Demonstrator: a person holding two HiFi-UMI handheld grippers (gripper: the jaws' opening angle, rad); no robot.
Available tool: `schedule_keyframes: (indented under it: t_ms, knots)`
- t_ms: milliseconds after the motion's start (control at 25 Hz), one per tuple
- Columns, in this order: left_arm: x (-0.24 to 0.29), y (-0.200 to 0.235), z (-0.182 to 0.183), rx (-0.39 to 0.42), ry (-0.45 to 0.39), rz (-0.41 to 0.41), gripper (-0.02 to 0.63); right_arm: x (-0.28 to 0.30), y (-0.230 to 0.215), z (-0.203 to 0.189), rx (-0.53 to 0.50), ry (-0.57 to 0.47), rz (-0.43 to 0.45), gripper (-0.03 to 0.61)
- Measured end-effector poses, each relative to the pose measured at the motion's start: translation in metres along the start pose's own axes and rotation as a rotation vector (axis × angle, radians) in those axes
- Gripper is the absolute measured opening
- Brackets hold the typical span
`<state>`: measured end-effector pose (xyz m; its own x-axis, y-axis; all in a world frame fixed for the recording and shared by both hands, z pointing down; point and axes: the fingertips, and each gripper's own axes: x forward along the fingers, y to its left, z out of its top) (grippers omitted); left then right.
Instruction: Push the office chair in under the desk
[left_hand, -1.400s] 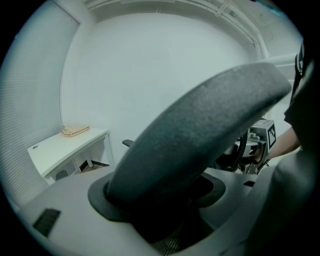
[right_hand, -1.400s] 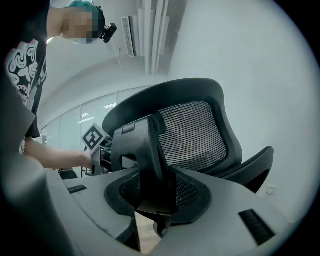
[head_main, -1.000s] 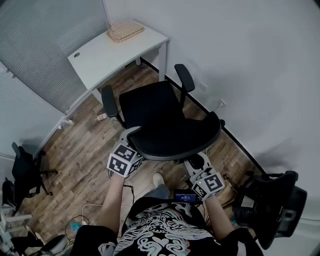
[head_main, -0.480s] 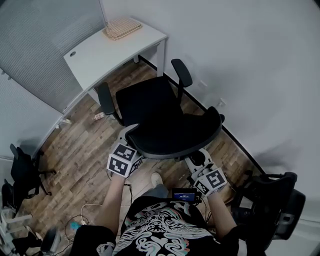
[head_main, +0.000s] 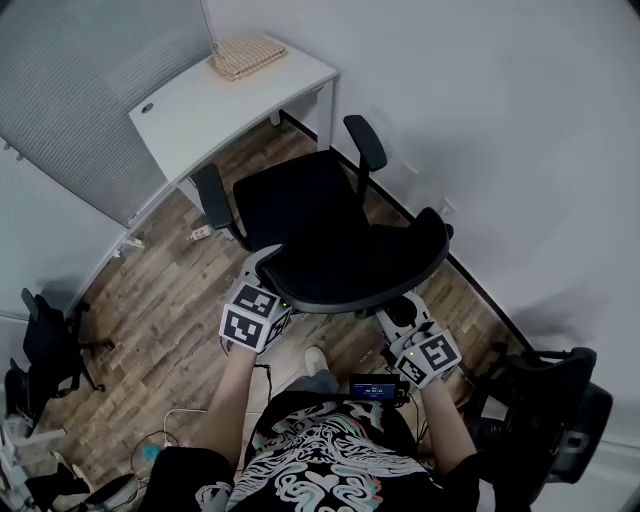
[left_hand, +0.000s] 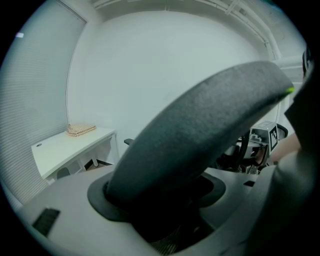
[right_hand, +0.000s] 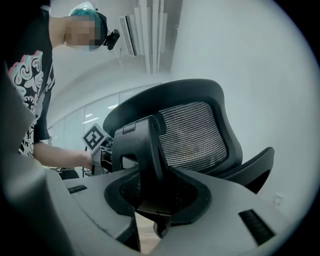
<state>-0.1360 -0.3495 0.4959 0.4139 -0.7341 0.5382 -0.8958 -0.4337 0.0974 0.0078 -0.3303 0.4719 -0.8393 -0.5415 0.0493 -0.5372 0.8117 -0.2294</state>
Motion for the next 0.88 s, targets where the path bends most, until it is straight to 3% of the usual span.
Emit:
schedule_keyframes:
  t_ms: [880]
  knots:
    - [0.014,0.007,0.010,-0.013,-0.009,0.027,0.311,0.012,-0.017,0.002,-0.013,0.044,0.081,0.109]
